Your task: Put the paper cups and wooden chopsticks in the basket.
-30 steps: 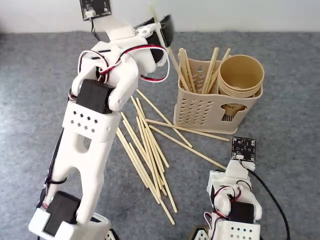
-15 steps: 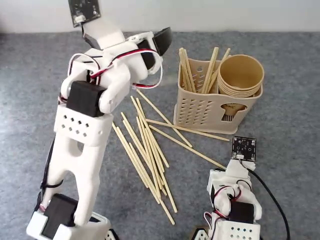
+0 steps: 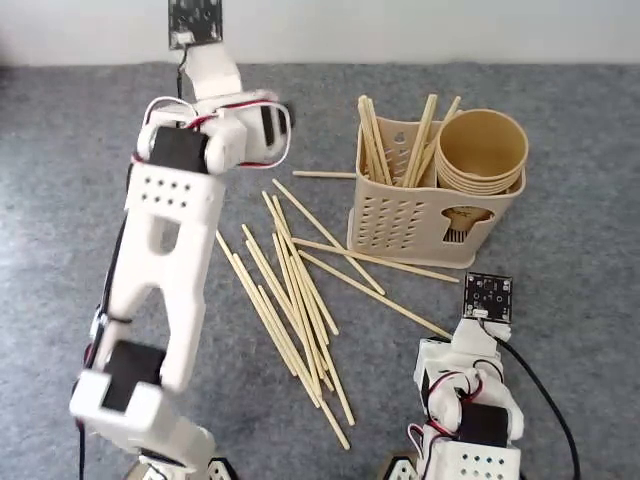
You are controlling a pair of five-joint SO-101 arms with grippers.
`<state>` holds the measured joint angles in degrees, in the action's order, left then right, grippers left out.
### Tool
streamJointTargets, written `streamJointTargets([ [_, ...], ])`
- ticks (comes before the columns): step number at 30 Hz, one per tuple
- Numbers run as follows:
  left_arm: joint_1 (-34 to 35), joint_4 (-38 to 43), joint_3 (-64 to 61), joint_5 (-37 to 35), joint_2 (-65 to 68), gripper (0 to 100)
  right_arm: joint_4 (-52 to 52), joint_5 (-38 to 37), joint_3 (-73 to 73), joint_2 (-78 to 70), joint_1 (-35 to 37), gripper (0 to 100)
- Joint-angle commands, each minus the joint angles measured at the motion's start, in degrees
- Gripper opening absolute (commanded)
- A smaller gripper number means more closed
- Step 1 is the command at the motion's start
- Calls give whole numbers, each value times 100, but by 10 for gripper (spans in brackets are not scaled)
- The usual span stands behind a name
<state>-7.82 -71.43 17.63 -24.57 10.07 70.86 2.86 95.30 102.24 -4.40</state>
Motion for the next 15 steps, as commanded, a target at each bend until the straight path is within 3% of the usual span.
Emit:
streamJointTargets([
  [1,35,-545,66,97,448,203,-84,0,-9,13,-57,10],
  [7,70,-862,66,-615,1169,203,-84,0,-9,13,-66,10],
  [15,18,-448,84,-958,2127,203,-119,0,-9,13,-233,11],
])
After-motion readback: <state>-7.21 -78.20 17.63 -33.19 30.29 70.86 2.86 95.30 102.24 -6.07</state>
